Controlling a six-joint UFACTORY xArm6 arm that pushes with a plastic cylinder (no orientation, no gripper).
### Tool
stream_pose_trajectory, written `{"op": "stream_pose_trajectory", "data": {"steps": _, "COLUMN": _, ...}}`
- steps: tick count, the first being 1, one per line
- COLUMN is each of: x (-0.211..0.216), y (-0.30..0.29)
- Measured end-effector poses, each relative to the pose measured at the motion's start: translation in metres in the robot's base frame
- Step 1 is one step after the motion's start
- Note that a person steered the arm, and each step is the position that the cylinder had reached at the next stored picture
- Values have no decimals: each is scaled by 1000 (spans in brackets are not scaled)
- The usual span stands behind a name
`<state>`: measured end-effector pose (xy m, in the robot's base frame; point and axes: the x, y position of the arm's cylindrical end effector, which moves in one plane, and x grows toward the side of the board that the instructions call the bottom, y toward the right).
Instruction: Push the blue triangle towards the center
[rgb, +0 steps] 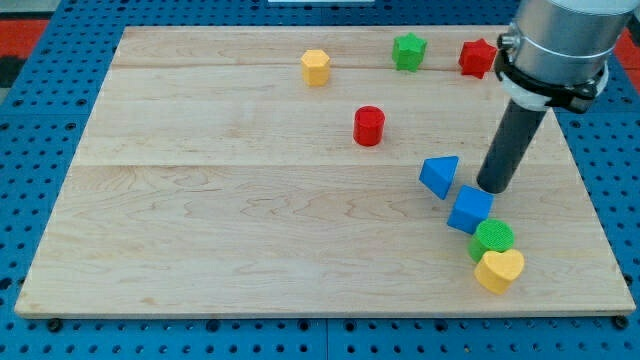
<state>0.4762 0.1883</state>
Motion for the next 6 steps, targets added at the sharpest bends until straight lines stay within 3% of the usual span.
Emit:
{"op": "stream_pose_trajectory", "data": {"steps": 2, "x": -15, "y": -12}}
{"op": "stream_pose_trajectory", "data": {"steps": 6, "x": -10, "y": -139}}
